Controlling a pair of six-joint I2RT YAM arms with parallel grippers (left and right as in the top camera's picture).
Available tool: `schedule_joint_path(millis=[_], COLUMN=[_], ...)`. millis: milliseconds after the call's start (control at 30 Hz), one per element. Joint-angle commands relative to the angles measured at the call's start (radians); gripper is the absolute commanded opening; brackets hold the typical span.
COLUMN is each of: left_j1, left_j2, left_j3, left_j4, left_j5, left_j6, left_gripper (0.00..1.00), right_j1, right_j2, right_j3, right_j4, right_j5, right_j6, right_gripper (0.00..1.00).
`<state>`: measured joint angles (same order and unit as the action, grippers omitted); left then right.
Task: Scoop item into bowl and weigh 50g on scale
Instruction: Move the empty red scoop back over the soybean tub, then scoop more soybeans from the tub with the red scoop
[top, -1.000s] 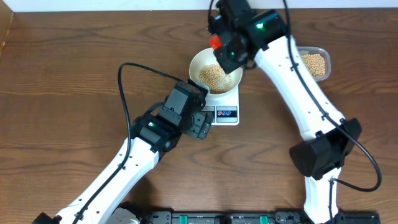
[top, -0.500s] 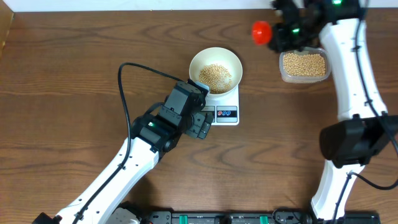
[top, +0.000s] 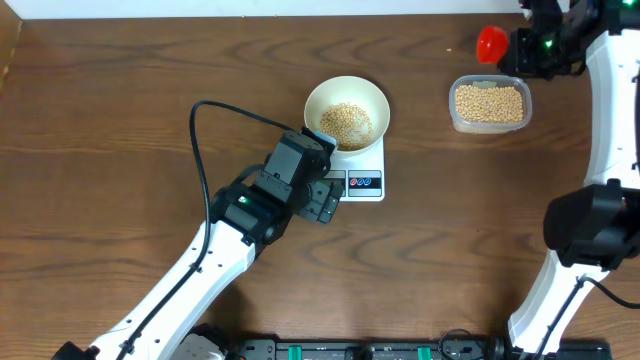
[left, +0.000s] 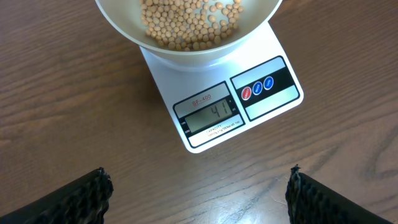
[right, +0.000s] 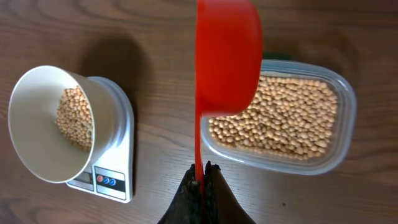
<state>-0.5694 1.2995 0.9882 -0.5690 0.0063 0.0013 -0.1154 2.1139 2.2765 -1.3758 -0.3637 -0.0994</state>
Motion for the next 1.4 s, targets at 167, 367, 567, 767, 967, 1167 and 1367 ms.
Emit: schedule_joint_path(millis=[167,367,567,767,967,1167,1367], left_j1=[0.003,0.003,0.003,0.003,0.003,0.003,0.003], left_j2=[-0.008,-0.008,-0.008,-0.008,-0.008,-0.008,-0.008], left_j3=[-0.002,-0.002,-0.002,-0.002,-0.002,-0.002,-0.002], left_j4=[0.001,0.001,0.001,0.001,0.001,0.001,0.001], left_j5=[0.009,0.009,0.009,0.009,0.009,0.009,0.009], left_j6=[0.013,0.013,0.013,0.013,0.013,0.013,0.013], left_gripper=[0.92,0.92,0.92,0.92,0.92,0.92,0.92], right_j1=[-0.008,-0.008,-0.008,-0.008,-0.008,-0.008,-0.008], right_j2=[-0.017,-0.017,-0.017,-0.017,-0.017,-0.017,-0.017], right_j3=[0.006,-0.052,-0.109,-0.154,-0.192,-0.236,-0.288], right_j4=[-0.016,-0.016,-0.012,-0.01,0.003,0.016,0.053], right_j5=[0.067,0.074,0.074,0.079,0.097,0.097,0.097], right_j6=[-0.021,-0.021,-0.022,-0.023,-0.022,-0.022,-0.031], right_gripper=[0.01,0.01,0.01,0.01,0.01,0.01,0.01])
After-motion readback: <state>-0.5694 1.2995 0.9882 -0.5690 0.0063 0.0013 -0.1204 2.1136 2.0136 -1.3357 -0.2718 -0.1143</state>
